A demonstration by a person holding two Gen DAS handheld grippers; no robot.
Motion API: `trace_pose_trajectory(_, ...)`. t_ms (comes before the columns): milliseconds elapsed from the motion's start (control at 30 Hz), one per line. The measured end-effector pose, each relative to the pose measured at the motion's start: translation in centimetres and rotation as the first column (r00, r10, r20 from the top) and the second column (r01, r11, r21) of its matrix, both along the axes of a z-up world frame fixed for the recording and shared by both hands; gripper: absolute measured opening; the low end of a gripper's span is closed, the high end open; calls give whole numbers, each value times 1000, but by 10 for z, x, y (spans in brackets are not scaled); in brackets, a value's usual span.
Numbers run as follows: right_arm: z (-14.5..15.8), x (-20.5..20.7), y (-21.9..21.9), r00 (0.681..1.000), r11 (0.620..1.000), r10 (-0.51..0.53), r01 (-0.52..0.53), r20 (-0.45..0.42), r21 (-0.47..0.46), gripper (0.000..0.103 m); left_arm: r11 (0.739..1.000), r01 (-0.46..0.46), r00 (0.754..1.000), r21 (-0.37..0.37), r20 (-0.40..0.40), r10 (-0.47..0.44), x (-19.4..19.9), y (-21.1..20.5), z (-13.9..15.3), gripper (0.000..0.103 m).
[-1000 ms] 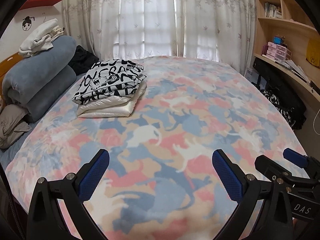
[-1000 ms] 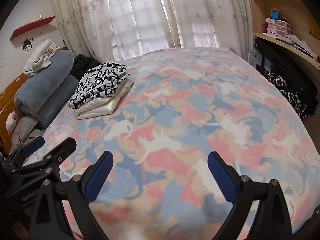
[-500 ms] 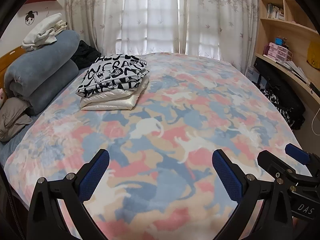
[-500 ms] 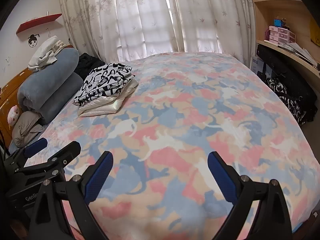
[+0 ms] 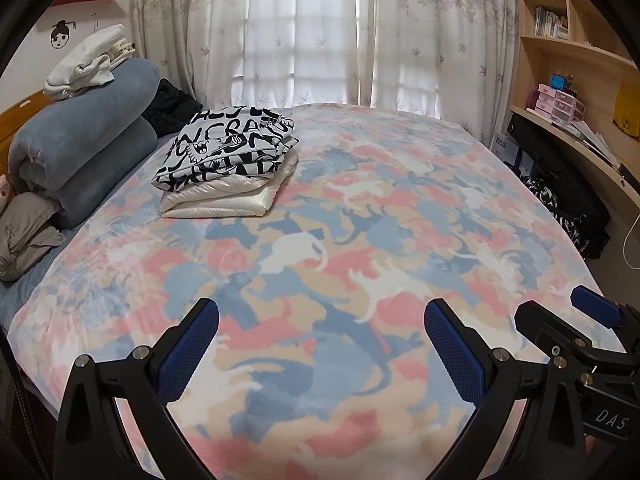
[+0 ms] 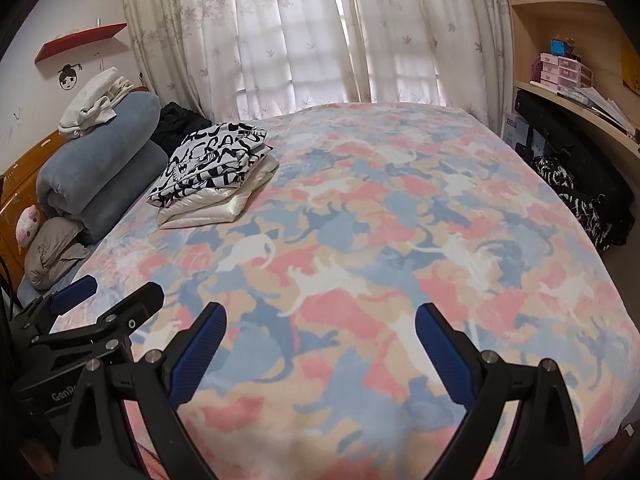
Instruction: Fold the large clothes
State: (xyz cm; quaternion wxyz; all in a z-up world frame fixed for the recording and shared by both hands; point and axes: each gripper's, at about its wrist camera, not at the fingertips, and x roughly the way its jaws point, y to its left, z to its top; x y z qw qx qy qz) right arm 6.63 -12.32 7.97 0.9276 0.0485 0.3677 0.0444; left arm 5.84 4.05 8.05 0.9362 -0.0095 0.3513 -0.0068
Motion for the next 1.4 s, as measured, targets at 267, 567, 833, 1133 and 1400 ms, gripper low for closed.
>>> trace_pose_trajectory(267, -2, 3, -4, 1000, 1000, -1, 1, -10, 9, 96, 1000, 2, 1000, -8, -8, -2, 2, 4, 1, 102)
trace_pose_trajectory(567, -4, 6, -4, 1000, 1000, 3, -3, -17, 2, 96, 1000, 6, 1000, -17, -26, -7, 7, 5, -3, 102)
trace_pose_trajectory(833, -6, 5, -3, 1000, 1000, -1, 1, -12, -1, 96, 1000, 9, 1000, -11, -24, -10, 7, 3, -7, 102)
trace_pose_trajectory(1133, -7, 6, -2, 1000, 1000, 2, -2, -14, 2, 96, 1000, 7, 1000, -9, -23, -8, 7, 2, -7, 102)
trace_pose_trajectory(1400, -8, 5, -2, 1000, 1000, -1, 1, -14, -2, 96, 1000, 9, 1000, -13, -27, -9, 5, 5, -7, 102)
